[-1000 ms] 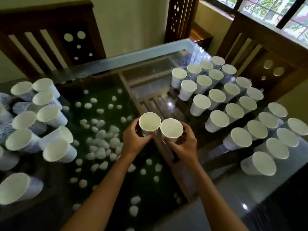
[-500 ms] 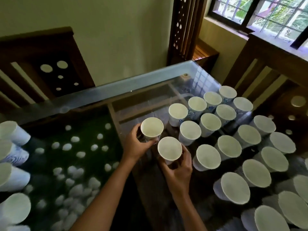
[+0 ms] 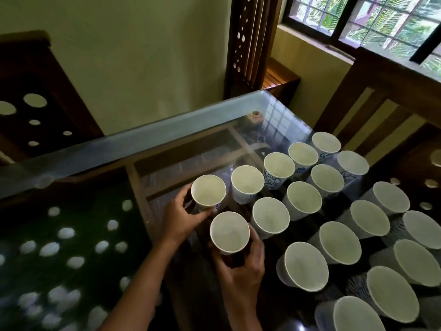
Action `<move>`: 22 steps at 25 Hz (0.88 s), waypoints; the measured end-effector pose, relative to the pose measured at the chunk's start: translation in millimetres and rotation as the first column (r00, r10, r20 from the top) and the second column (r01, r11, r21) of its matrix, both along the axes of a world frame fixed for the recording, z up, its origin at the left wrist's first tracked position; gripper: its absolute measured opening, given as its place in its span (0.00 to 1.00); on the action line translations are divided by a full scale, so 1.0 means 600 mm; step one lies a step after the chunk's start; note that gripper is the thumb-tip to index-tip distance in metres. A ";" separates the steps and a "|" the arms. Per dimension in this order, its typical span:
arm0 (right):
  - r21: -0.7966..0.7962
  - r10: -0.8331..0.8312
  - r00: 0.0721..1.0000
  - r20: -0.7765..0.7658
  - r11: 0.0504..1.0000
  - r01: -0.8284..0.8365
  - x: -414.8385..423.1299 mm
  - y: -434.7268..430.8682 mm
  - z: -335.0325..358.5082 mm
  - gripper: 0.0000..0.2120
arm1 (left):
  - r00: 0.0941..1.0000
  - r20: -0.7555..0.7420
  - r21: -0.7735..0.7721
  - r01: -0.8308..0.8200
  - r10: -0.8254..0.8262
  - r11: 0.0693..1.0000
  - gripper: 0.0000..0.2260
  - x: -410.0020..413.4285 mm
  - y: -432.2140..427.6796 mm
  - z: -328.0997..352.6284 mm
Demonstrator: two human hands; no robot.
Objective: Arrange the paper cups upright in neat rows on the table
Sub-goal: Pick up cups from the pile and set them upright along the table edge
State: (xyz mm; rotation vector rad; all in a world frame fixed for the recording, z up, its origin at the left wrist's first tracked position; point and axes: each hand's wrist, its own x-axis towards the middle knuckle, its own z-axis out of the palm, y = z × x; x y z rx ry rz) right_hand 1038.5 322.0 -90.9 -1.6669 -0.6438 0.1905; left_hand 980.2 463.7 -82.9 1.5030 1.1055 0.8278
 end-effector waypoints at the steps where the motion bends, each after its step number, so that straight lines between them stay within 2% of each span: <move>1: -0.010 -0.007 1.000 0.000 1.000 0.007 0.000 -0.001 -0.001 0.35 | 1.000 -0.003 -0.007 0.016 -0.016 1.000 0.33 -0.001 -0.001 -0.002; 5: -0.097 0.036 0.999 0.033 0.995 -0.033 -0.002 -0.012 0.005 0.37 | 0.998 -0.048 -0.003 0.029 -0.029 1.000 0.41 -0.015 -0.013 -0.001; 8: -0.142 0.073 0.997 0.025 0.988 -0.069 -0.007 -0.040 0.015 0.37 | 0.994 -0.095 0.001 -0.056 0.056 0.998 0.36 -0.037 -0.051 0.021; 11: -0.183 0.113 0.993 0.024 0.977 -0.107 -0.030 -0.091 0.028 0.33 | 0.982 -0.162 0.008 -0.096 0.096 0.995 0.31 -0.102 -0.132 0.043; 14: -0.291 0.264 0.962 0.072 0.928 -0.233 -0.070 -0.152 0.046 0.27 | 0.940 -0.317 0.148 -0.085 0.129 0.985 0.28 -0.209 -0.233 0.059; 16: -0.392 0.446 0.895 0.034 0.829 -0.398 -0.106 -0.183 0.061 0.26 | 0.894 -0.420 0.230 -0.063 0.157 0.971 0.25 -0.290 -0.298 0.074; 19: -0.482 0.726 0.686 -0.053 0.583 -0.654 -0.183 -0.217 0.094 0.27 | 0.867 -0.442 0.335 -0.079 0.230 0.939 0.20 -0.414 -0.383 0.093; 22: -0.506 0.843 0.532 -0.079 0.425 -0.750 -0.285 -0.243 0.124 0.29 | 0.809 -0.457 0.379 -0.198 0.369 0.904 0.19 -0.539 -0.464 0.105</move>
